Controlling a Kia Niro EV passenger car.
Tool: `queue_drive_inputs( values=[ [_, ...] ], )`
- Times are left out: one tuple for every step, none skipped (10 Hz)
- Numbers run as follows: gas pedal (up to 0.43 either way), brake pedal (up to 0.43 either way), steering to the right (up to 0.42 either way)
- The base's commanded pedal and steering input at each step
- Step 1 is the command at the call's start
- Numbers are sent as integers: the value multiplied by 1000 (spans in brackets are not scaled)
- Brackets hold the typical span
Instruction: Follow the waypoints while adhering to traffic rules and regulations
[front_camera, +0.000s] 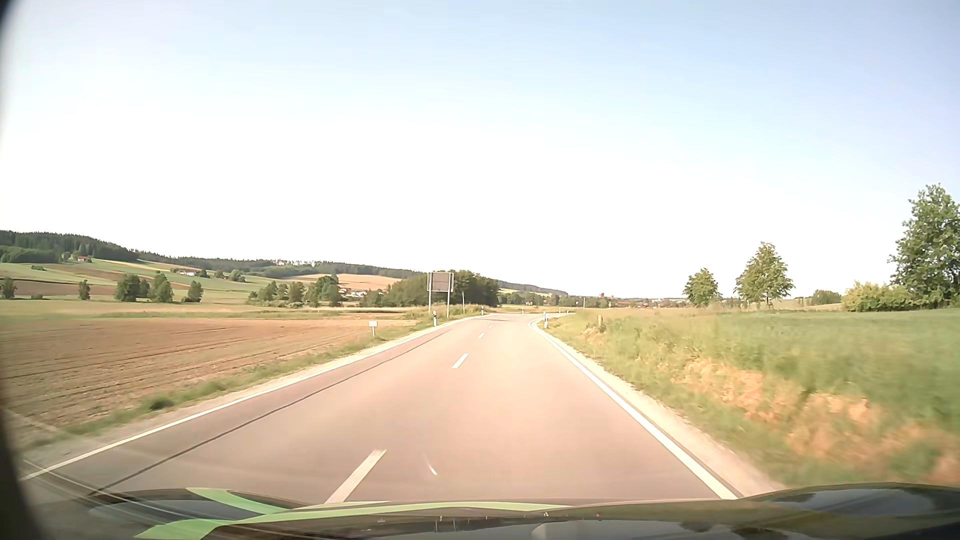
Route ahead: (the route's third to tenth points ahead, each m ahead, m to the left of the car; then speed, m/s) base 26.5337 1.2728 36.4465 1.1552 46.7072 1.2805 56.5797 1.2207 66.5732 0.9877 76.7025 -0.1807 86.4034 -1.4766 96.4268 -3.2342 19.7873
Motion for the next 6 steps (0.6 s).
queue_drive_inputs(
  values=[
    [0, 0, -4],
    [0, 0, -3],
    [0, 0, -3],
    [0, 0, -3],
    [0, 0, -3],
    [0, 0, -3]
  ],
)
